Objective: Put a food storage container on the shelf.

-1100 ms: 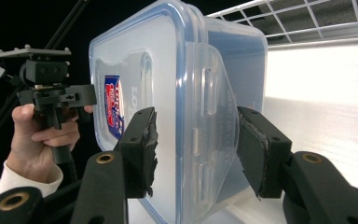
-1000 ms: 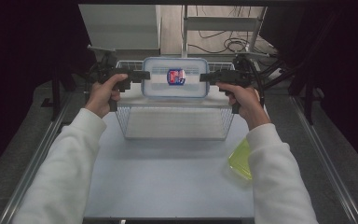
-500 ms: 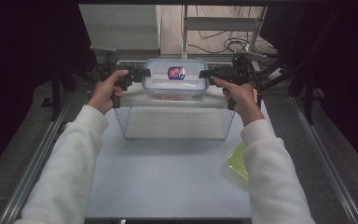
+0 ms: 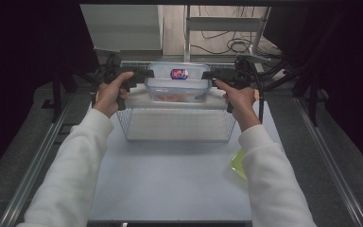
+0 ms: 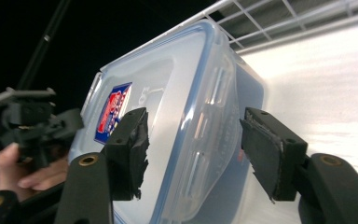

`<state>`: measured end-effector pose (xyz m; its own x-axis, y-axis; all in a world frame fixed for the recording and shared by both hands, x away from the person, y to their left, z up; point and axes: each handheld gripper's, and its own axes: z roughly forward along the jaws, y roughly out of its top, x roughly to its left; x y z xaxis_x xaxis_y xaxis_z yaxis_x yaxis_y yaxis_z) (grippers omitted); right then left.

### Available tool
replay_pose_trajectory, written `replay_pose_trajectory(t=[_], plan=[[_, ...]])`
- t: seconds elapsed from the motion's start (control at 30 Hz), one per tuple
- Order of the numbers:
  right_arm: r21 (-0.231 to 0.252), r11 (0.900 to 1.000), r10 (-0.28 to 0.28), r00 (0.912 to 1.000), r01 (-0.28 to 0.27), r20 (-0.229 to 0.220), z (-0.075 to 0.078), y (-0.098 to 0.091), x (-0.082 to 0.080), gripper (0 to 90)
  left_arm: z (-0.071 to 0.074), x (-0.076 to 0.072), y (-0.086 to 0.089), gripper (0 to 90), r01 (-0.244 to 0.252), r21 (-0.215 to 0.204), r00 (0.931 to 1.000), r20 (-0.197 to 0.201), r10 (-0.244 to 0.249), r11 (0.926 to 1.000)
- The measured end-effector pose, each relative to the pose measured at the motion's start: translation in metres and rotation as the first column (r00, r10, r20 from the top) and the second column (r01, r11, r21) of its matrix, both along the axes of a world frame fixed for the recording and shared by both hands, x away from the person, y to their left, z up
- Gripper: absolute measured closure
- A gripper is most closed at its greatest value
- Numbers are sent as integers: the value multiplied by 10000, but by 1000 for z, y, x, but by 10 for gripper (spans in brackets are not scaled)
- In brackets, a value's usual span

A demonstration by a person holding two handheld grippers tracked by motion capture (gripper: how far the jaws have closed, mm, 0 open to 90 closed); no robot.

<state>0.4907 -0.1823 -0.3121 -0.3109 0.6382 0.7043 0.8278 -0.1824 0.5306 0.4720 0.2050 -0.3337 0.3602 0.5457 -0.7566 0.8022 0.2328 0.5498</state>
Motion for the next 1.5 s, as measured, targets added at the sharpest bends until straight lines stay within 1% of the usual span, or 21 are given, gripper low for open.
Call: replay_pose_trajectory(t=[0.2, 0.23, 0.33, 0.37, 0.43, 0.47, 0.5, 0.63, 0.77, 0.83, 0.87, 0.93, 1.03, 1.07, 1.1, 1.17, 1.27, 1.33, 1.43, 1.47, 1.5], plan=[[-286, 9994, 231, 9964, -209, 817, 8, -2, -8, 363, 7, -11, 1, 370, -52, 452, 9965, 832, 14, 9990], [-460, 9985, 353, 9908, -294, 1309, 13, -6, -13, 361, 12, -18, 2, 359, -78, 719, 9922, 1246, -12, 9974], [-649, 9970, 536, 9835, -430, 1730, 15, -10, -18, 364, 16, -26, 2, 334, -106, 979, 9876, 1568, -49, 9951], [-762, 9948, 815, 9757, -672, 2032, 17, -15, -24, 371, 20, -35, 3, 329, -178, 1281, 9784, 2066, -91, 9916], [-1271, 9886, 1097, 9644, -808, 2406, 18, -19, -30, 373, 21, -44, 5, 318, -54, 1150, 9728, 2307, -214, 9934], [-1271, 9886, 1097, 9644, -808, 2406, 18, -19, -30, 373, 21, -44, 5, 316, -54, 1150, 9728, 2307, -214, 9934], [-1472, 9859, 1188, 9511, -791, 2850, 18, -24, -39, 378, 21, -51, 6, 314, -1, 1186, 9689, 2456, -292, 9929], [-1601, 9815, 1537, 9298, -1047, 3345, 16, -28, -59, 398, 17, -69, 6, 306, 49, 1665, 9594, 2773, -516, 9860], [-2294, 9681, 1844, 9070, -1010, 3786, 12, -30, -82, 390, 11, -87, 5, 305, 105, 2040, 9476, 3105, -748, 9789], [-2739, 9558, 2125, 8944, -1065, 3936, 8, -29, -94, 382, 7, -97, 6, 303, 120, 2141, 9431, 3221, -822, 9767], [-3085, 9448, 2331, 8879, -1103, 3965, 5, -28, -101, 374, 7, -97, 6, 303, 120, 2141, 9431, 3221, -822, 9767], [-3569, 9266, 2671, 8752, -1182, 4034, -1, -26, -111, 331, 1, -112, 5, 301, 168, 2297, 9369, 3362, -956, 9731], [-5032, 8538, 3733, 8305, -1333, 4134, -14, -19, -131, 281, -5, -125, 4, 301, 289, 2429, 9286, 3525, -1160, 9696], [-5261, 8398, 3949, 8158, -1341, 4225, -19, -17, -139, 285, -8, -130, 3, 302, 411, 2452, 9272, 3519, -1284, 9686], [-5369, 8342, 4034, 8031, -1259, 4385, -27, -17, -148, 315, -11, -133, 2, 302, 461, 2454, 9276, 3493, -1326, 9683], [-5264, 8408, 3994, 8012, -1264, 4455, -37, -17, -159, 336, -17, -142, 0, 302, 637, 2473, 9264, 3455, -1495, 9668], [-4868, 8562, 4003, 8182, -1732, 4128, -53, -21, -171, 312, -27, -153, -4, 303, 774, 2645, 9266, 3367, -1673, 9613], [-4818, 8564, 4051, 8203, -1859, 4037, -62, -23, -176, 299, -34, -159, -6, 305, 809, 2853, 9273, 3299, -1771, 9550], [-4758, 8558, 4059, 8336, -2028, 3747, -74, -26, -183, 292, -47, -171, -11, 310, 838, 3276, 9292, 3155, -1926, 9411], [-4818, 8495, 4153, 8357, -2150, 3594, -78, -27, -186, 291, -47, -171, -11, 313, 838, 3276, 9292, 3155, -1926, 9411], [-4849, 8465, 4197, 8360, -2199, 3535, -81, -28, -188, 290, -54, -177, -15, 313, 945, 3532, 9295, 3035, -2096, 9308]])
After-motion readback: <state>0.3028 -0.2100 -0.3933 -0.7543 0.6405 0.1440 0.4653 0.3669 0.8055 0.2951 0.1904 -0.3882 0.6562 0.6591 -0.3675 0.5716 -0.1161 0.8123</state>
